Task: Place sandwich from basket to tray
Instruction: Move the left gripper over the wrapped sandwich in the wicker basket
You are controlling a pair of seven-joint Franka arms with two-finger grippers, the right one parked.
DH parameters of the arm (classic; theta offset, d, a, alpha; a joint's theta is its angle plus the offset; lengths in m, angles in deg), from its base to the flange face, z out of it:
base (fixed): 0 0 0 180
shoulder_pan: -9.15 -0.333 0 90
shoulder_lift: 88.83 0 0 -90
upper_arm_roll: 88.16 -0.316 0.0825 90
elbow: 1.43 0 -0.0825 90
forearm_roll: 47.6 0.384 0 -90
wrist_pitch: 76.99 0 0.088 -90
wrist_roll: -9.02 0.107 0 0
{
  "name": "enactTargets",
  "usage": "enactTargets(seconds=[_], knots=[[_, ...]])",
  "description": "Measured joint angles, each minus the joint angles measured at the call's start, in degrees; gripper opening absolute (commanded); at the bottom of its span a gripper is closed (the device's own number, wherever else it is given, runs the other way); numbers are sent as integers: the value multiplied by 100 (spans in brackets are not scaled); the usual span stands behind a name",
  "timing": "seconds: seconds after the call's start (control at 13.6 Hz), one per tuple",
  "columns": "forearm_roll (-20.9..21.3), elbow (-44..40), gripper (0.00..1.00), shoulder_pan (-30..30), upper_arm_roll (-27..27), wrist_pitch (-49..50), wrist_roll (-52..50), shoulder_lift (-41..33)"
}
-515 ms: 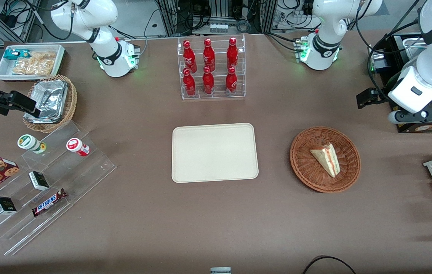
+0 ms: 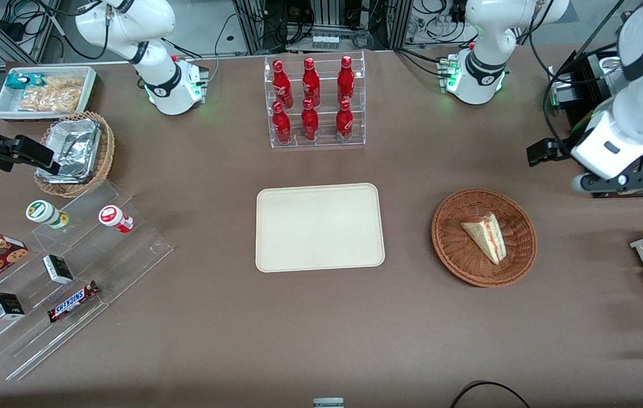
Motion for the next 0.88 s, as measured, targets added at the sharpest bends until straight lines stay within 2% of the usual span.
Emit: enactTargets(seconds=[0.22, 0.88], knots=[[0, 323, 100, -2, 0, -351, -1, 249], [1, 2025, 100, -7, -1, -2562, -6, 283]])
